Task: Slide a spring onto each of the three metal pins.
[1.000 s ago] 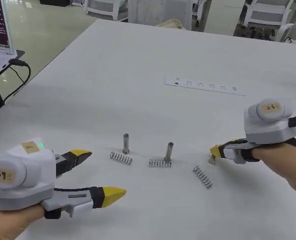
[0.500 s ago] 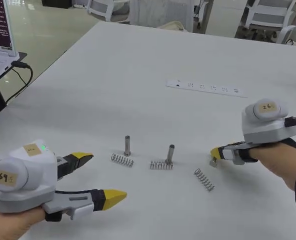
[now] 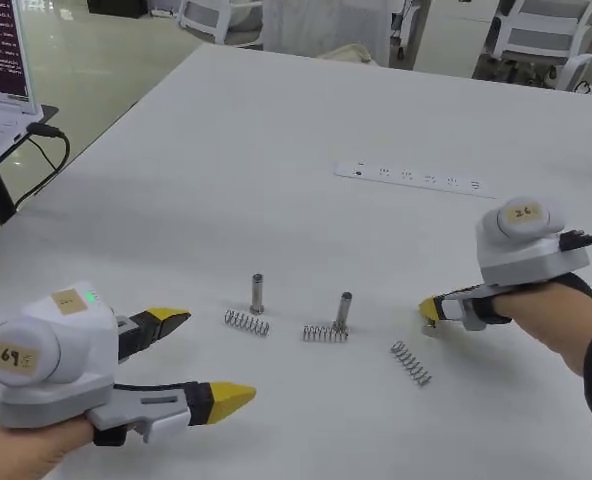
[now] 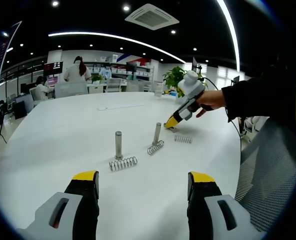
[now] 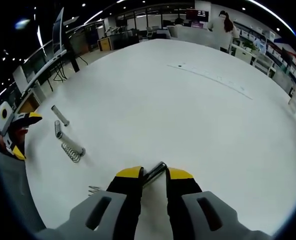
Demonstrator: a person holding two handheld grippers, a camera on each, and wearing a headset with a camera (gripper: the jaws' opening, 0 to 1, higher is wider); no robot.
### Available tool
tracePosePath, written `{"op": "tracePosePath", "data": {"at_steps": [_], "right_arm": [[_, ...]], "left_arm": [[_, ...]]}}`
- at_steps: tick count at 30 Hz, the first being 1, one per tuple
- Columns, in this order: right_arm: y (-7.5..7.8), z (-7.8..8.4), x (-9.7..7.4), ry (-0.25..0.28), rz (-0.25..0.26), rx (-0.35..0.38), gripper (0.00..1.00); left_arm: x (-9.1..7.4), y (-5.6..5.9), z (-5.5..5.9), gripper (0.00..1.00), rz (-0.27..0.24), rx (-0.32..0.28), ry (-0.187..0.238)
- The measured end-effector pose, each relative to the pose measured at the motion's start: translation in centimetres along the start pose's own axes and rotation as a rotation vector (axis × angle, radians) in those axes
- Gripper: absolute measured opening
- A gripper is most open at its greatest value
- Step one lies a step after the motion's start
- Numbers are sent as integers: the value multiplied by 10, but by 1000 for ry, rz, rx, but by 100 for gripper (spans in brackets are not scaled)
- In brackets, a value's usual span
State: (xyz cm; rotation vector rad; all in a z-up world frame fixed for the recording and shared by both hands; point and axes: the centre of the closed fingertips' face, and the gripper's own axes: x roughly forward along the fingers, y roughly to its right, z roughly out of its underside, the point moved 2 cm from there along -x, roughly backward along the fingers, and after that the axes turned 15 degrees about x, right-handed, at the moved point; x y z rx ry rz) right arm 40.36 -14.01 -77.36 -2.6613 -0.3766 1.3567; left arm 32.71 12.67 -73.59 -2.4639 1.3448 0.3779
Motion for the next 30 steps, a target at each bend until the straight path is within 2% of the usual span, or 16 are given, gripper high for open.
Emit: {"op": "tracePosePath", "data": {"at_steps": [15, 30], "right_arm": [[1, -7, 8, -25, 22, 2, 14], [1, -14, 11, -37, 71, -49, 12]], "left_arm": [[0, 0, 1, 67, 1, -1, -2], [0, 0, 3, 67, 1, -6, -6]]}}
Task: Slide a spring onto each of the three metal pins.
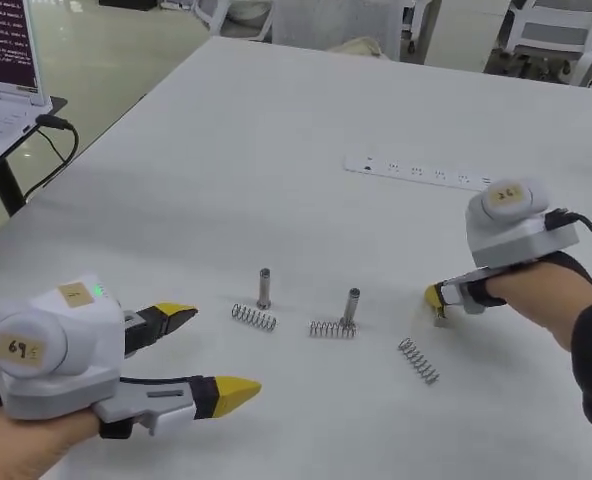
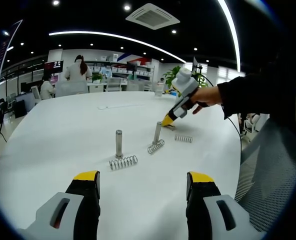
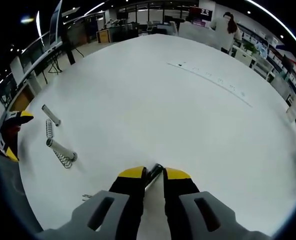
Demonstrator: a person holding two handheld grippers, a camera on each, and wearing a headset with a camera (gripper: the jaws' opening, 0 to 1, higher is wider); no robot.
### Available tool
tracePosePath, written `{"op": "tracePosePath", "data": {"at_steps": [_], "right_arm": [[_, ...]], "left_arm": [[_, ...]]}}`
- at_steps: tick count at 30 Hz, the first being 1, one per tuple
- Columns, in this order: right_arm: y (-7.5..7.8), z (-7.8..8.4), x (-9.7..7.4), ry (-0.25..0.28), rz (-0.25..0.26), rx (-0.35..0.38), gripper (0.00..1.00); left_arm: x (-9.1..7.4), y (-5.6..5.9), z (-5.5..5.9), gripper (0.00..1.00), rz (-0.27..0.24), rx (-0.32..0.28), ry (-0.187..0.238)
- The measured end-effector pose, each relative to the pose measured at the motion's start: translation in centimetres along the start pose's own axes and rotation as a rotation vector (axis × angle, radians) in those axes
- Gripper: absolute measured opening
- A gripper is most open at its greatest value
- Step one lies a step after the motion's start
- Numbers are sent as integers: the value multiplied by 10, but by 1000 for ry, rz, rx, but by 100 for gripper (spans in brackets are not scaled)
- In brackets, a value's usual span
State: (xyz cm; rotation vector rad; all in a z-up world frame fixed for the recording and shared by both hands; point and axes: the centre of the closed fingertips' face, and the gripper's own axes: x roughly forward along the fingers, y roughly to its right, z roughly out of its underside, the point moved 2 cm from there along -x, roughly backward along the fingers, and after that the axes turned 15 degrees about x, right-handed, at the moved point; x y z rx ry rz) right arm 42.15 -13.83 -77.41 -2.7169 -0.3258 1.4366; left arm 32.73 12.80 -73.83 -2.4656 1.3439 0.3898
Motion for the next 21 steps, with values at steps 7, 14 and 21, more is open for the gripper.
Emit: {"op": "tracePosePath", "data": {"at_steps": [7, 14, 21], "right_arm": [[2, 0, 1, -19, 23, -2, 11], [3, 1, 2, -30, 28, -8, 11], [3, 2, 1, -55, 36, -41, 9]], "left_arm": [[0, 0, -1, 66, -1, -1, 3], [0, 0, -1, 66, -1, -1, 3], [0, 0, -1, 66, 0, -4, 4]]}}
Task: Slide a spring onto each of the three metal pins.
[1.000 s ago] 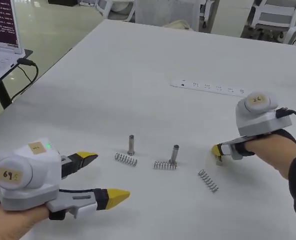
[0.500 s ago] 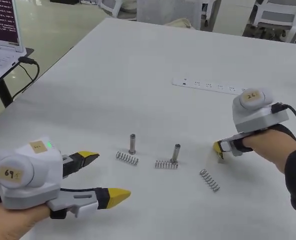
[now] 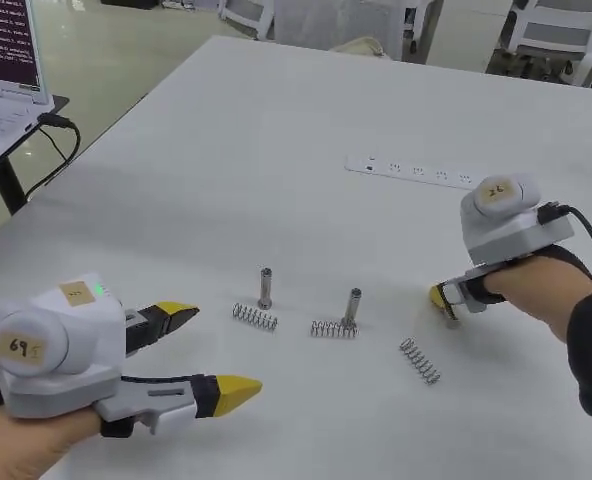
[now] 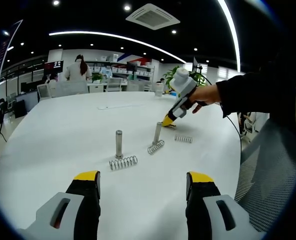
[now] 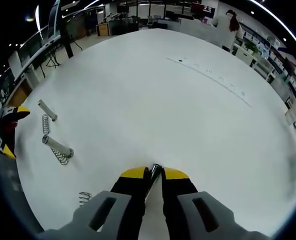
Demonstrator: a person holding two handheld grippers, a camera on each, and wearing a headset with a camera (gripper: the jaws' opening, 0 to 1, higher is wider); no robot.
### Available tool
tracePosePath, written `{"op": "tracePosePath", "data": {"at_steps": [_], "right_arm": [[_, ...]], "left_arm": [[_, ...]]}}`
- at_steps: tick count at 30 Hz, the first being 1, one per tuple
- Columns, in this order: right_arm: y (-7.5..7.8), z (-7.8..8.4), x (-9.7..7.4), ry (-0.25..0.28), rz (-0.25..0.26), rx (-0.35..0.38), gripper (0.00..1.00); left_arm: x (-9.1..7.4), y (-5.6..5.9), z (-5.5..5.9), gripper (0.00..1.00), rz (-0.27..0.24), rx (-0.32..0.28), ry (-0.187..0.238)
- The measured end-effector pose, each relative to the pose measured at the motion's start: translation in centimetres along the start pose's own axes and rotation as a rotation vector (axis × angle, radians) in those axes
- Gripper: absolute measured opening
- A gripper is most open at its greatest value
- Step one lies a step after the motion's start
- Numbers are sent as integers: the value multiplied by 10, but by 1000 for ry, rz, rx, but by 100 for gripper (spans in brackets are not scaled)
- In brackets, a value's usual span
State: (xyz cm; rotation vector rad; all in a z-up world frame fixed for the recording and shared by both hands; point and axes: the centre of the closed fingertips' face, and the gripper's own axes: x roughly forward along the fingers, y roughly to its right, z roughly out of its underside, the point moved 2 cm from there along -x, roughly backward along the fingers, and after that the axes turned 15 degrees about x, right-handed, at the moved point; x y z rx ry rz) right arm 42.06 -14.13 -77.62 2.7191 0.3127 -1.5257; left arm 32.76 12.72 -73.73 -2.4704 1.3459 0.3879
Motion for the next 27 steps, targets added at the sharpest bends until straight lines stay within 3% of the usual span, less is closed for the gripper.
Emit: {"op": "tracePosePath", "data": {"at_steps": [10, 27], "right_arm": [[-3, 3, -1, -23, 10, -50, 6], [-2, 5, -3, -13, 5, -24, 6]], "left_arm": [[0, 0, 0, 66, 2, -1, 0], [-1, 0, 0, 65, 1, -4, 3]]}}
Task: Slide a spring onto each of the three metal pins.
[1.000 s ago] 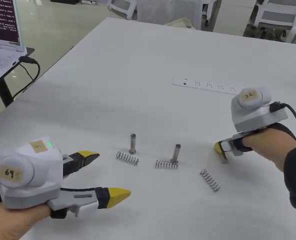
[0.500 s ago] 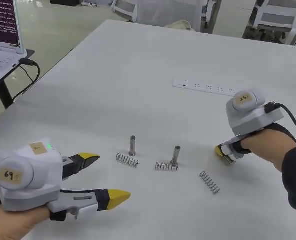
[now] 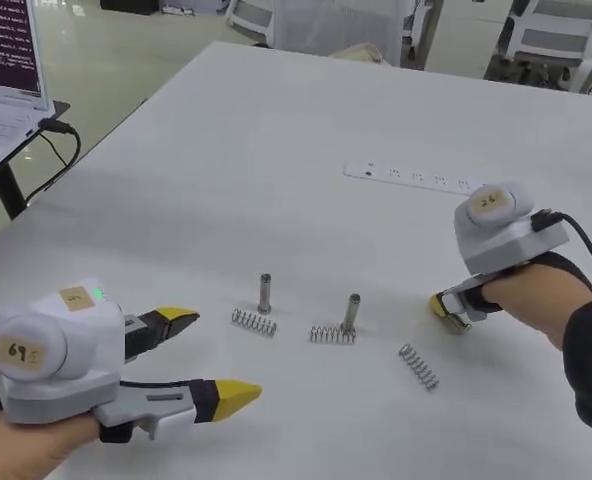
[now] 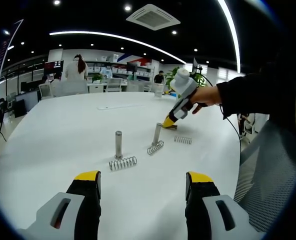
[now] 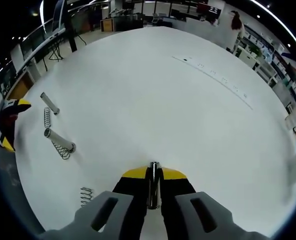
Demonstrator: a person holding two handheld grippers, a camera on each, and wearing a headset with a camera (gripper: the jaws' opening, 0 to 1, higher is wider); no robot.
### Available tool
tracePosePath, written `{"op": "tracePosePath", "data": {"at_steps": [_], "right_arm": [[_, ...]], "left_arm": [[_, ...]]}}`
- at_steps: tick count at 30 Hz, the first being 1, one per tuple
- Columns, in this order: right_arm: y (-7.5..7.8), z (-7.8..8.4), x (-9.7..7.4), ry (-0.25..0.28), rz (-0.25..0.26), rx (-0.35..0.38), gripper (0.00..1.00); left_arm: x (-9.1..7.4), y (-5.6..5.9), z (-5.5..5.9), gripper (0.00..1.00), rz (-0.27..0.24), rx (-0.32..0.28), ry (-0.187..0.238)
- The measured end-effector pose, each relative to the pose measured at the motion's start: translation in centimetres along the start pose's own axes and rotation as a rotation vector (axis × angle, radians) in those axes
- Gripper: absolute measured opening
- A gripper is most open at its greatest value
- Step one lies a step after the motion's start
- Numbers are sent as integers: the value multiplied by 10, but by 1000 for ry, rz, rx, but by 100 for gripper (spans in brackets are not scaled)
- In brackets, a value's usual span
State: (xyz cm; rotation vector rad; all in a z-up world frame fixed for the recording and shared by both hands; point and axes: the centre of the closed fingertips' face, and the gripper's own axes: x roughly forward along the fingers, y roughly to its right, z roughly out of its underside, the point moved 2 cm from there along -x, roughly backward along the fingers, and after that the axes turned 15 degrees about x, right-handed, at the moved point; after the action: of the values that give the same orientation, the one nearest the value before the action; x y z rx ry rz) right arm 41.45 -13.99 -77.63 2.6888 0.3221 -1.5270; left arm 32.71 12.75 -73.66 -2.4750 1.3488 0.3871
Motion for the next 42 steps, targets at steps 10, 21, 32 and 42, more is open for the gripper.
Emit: {"op": "tracePosePath", "data": {"at_steps": [10, 21, 32, 42], "right_arm": [[1, 0, -7, 17, -12, 23, 6], [1, 1, -17, 41, -23, 42, 5], [1, 3, -26, 59, -28, 49, 5], [0, 5, -32, 70, -30, 49, 5]], "left_arm": [[0, 0, -1, 65, -2, 2, 4], [0, 0, -2, 65, -2, 5, 8], [0, 0, -3, 65, 0, 7, 10], [0, 0, -4, 65, -2, 8, 13]]}}
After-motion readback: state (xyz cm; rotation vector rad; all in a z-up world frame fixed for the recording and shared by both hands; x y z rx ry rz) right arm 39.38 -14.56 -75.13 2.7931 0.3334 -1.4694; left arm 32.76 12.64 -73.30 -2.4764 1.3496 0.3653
